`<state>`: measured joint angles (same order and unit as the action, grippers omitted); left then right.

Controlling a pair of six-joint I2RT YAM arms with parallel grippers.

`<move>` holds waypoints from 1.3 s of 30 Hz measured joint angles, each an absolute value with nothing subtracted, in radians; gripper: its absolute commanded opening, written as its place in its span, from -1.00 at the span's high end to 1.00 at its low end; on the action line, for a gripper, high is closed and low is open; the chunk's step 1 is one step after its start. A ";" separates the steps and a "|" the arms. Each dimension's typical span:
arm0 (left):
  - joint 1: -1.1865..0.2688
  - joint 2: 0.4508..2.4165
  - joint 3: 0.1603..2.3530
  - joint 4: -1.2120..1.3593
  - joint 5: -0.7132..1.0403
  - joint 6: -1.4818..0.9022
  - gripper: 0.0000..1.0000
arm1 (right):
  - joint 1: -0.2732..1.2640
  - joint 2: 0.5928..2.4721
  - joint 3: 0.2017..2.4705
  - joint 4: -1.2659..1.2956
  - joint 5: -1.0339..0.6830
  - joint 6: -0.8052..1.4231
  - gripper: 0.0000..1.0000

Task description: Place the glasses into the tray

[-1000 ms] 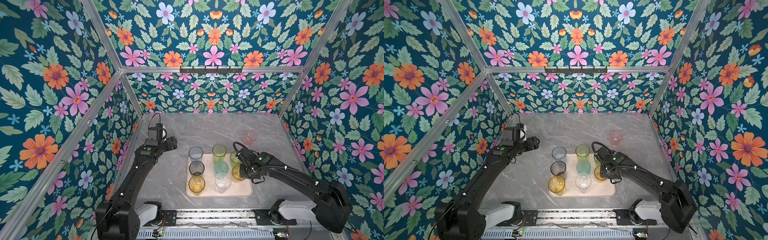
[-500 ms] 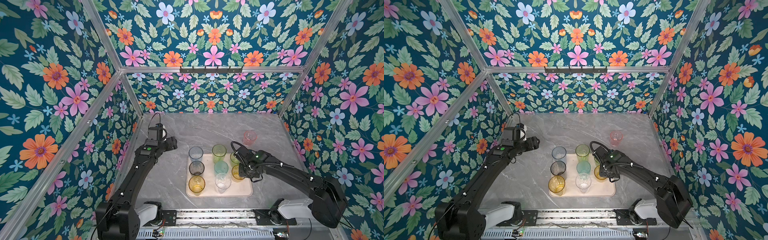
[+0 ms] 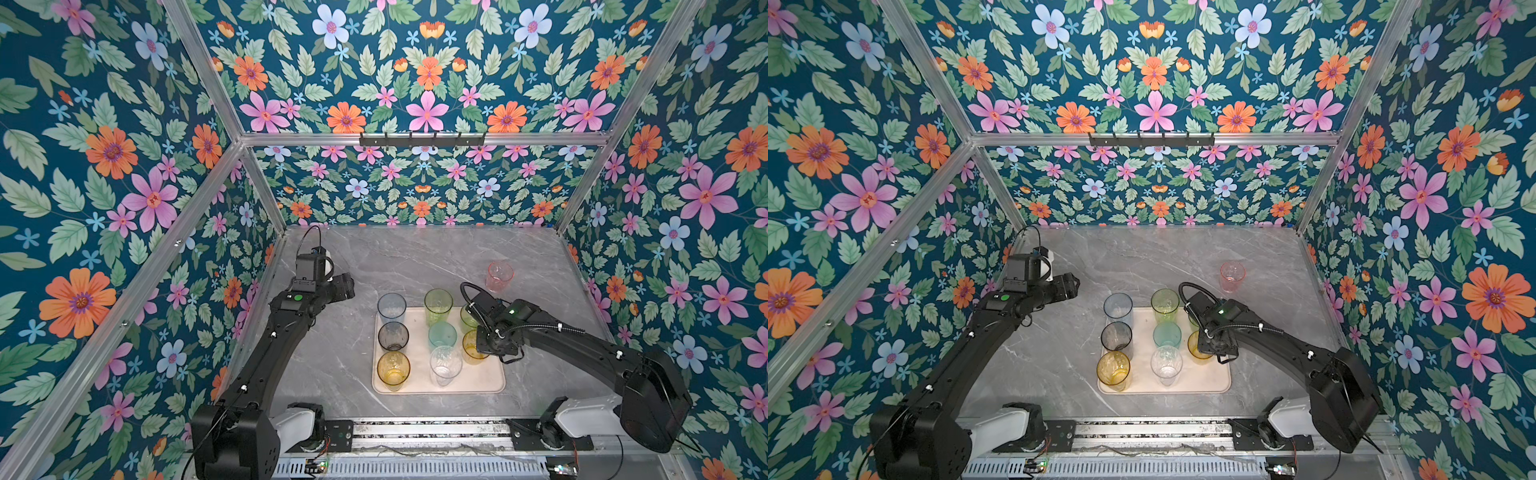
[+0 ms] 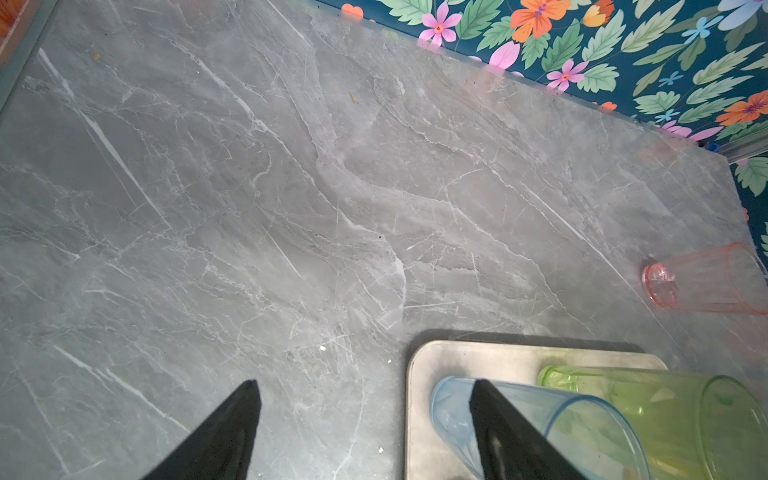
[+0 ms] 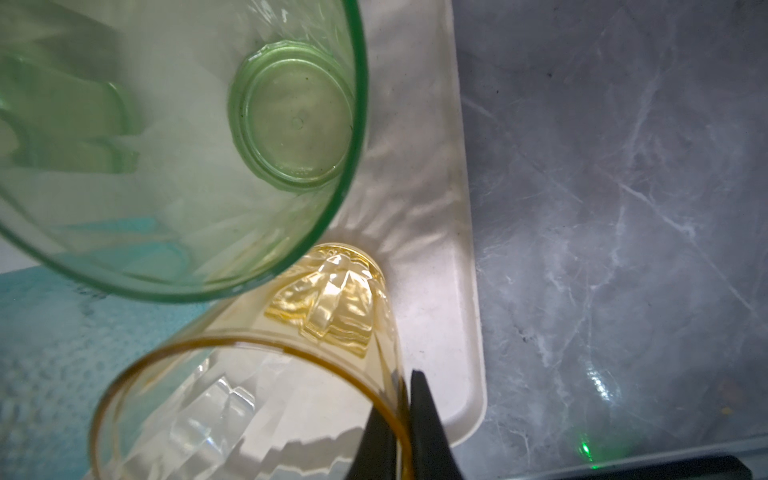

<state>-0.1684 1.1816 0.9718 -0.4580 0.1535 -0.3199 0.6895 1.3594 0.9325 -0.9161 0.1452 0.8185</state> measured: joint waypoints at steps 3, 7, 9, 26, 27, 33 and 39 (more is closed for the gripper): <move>-0.168 1.182 0.972 -0.458 0.154 -0.320 -0.64 | 0.686 1.362 0.933 -0.916 0.145 0.819 1.00; -0.168 1.182 0.972 -0.458 0.154 -0.320 -0.64 | 0.679 1.365 0.934 -0.915 0.144 0.819 1.00; -0.168 1.184 0.972 -0.458 0.154 -0.320 -0.65 | 0.675 1.365 0.934 -0.913 0.144 0.819 1.00; -0.168 1.187 0.972 -0.458 0.155 -0.320 -0.65 | 0.647 1.368 0.938 -0.901 0.145 0.808 0.65; -0.168 1.187 0.972 -0.458 0.155 -0.320 -0.65 | 0.647 1.367 0.938 -0.901 0.145 0.808 0.63; -0.168 1.189 0.972 -0.458 0.158 -0.320 -0.66 | 0.647 1.348 0.942 -0.901 0.145 0.808 0.49; -0.168 1.189 0.972 -0.459 0.158 -0.320 -0.66 | 0.647 1.314 0.967 -0.915 0.144 0.804 0.35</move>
<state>-0.1684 1.1889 0.9718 -0.4587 0.1577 -0.3202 0.6472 1.3140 0.9672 -0.9154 0.1444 0.8040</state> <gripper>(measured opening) 0.829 0.311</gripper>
